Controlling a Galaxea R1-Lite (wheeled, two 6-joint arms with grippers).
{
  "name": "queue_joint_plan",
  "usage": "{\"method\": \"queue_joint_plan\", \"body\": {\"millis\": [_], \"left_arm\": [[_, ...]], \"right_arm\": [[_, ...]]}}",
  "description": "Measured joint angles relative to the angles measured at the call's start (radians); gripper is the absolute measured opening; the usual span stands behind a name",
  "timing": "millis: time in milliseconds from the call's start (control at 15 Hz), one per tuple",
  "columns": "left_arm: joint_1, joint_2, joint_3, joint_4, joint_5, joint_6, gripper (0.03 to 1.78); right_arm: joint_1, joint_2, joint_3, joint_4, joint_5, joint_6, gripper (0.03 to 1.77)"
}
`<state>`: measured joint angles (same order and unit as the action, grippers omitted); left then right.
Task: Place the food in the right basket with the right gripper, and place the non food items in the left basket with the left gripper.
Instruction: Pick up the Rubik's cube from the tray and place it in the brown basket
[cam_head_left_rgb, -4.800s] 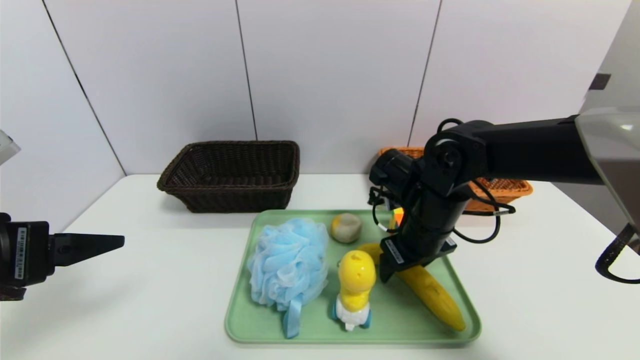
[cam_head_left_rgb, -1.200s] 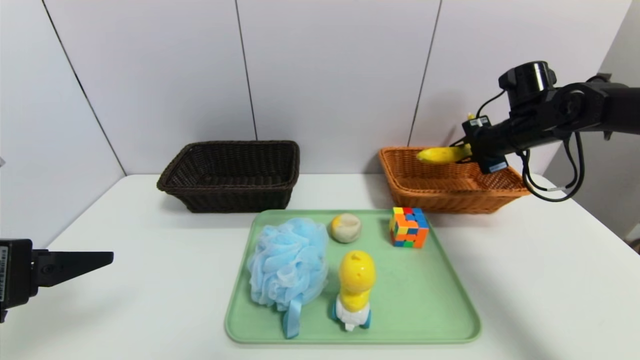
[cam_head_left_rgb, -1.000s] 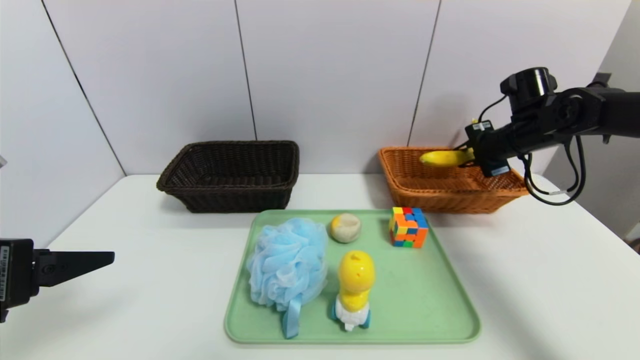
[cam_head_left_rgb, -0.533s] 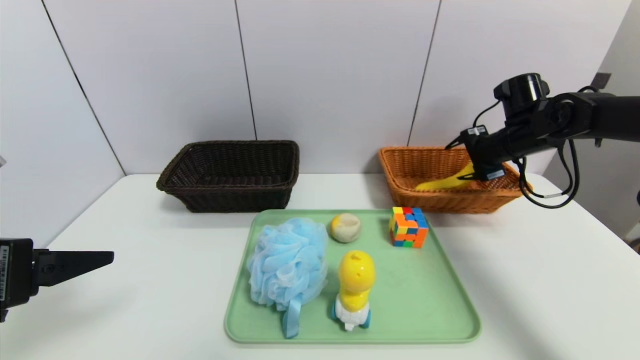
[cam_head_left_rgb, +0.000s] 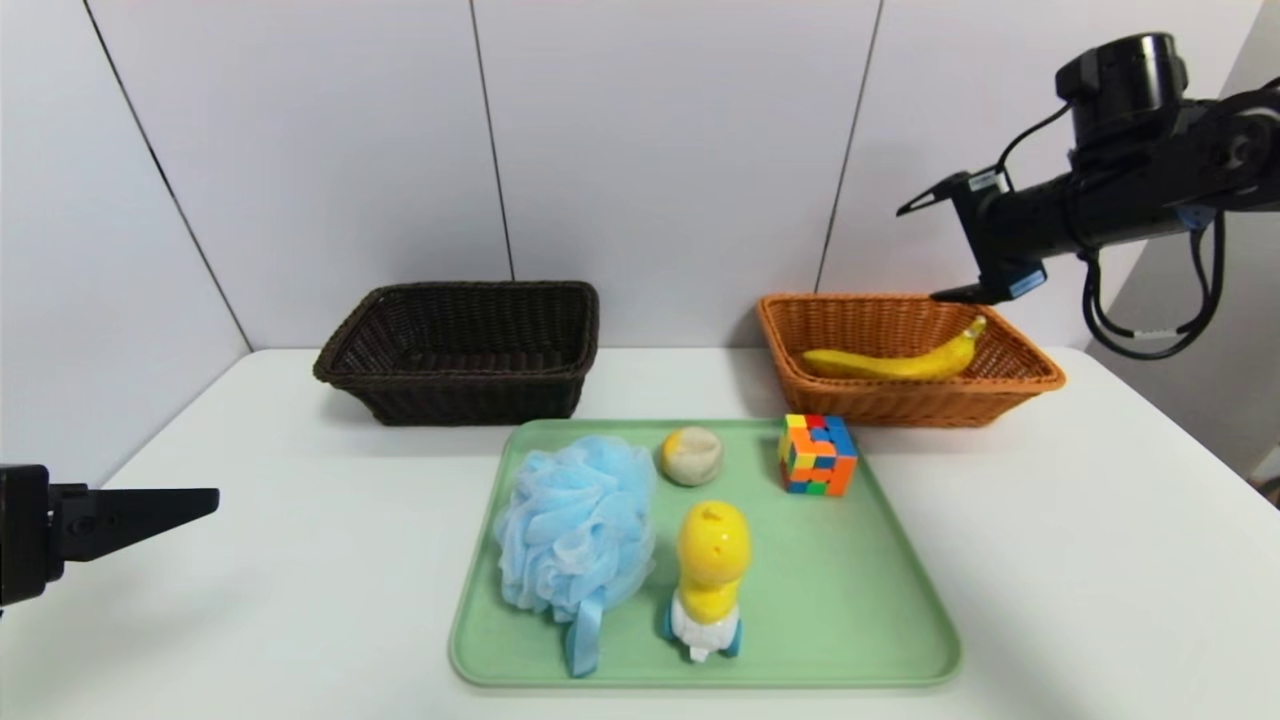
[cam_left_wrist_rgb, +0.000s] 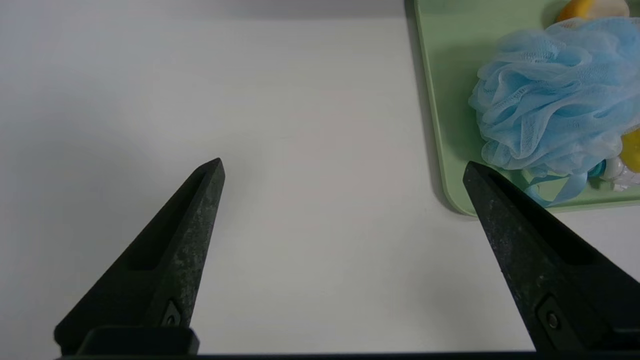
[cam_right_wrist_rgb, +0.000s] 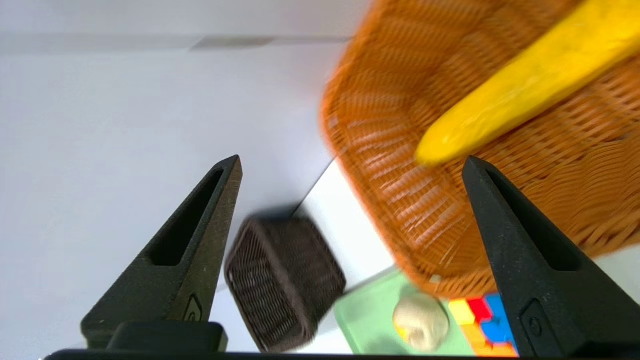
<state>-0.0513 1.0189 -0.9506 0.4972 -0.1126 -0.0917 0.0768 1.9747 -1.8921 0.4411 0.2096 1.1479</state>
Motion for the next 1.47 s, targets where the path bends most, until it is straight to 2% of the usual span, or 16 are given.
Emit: {"method": "queue_joint_plan", "body": {"millis": [267,400,533,667,733,867,1133,1467], "left_arm": [[-0.001,-0.008,-0.036,-0.02,-0.001,-0.003,1.69],[-0.001,-0.013,-0.04,-0.014,-0.004,-0.003,1.69],[-0.001,-0.017,-0.041,0.0,-0.005,-0.004,1.69],[-0.001,-0.023,-0.043,0.029,-0.005,-0.004,1.69],[-0.002,-0.027,-0.043,0.044,-0.005,-0.004,1.69],[-0.014,-0.035,-0.043,0.063,-0.005,-0.013,1.69],[-0.08,-0.055,-0.042,0.082,0.0,-0.066,1.69],[-0.094,-0.075,-0.034,0.096,0.001,-0.066,1.69]], "right_arm": [[0.102,-0.15,0.013,0.046,-0.021,-0.253,1.6],[0.166,-0.212,0.02,0.119,-0.058,-0.396,1.63],[0.229,-0.263,0.055,0.166,-0.142,-0.537,1.65],[0.28,-0.3,0.106,0.178,-0.239,-0.626,1.66],[0.304,-0.315,0.133,0.196,-0.276,-0.637,1.67],[0.347,-0.337,0.181,0.257,-0.304,-0.635,1.68],[0.387,-0.37,0.285,0.258,-0.359,-0.636,1.69],[0.428,-0.375,0.404,0.257,-0.454,-0.642,1.69]]}}
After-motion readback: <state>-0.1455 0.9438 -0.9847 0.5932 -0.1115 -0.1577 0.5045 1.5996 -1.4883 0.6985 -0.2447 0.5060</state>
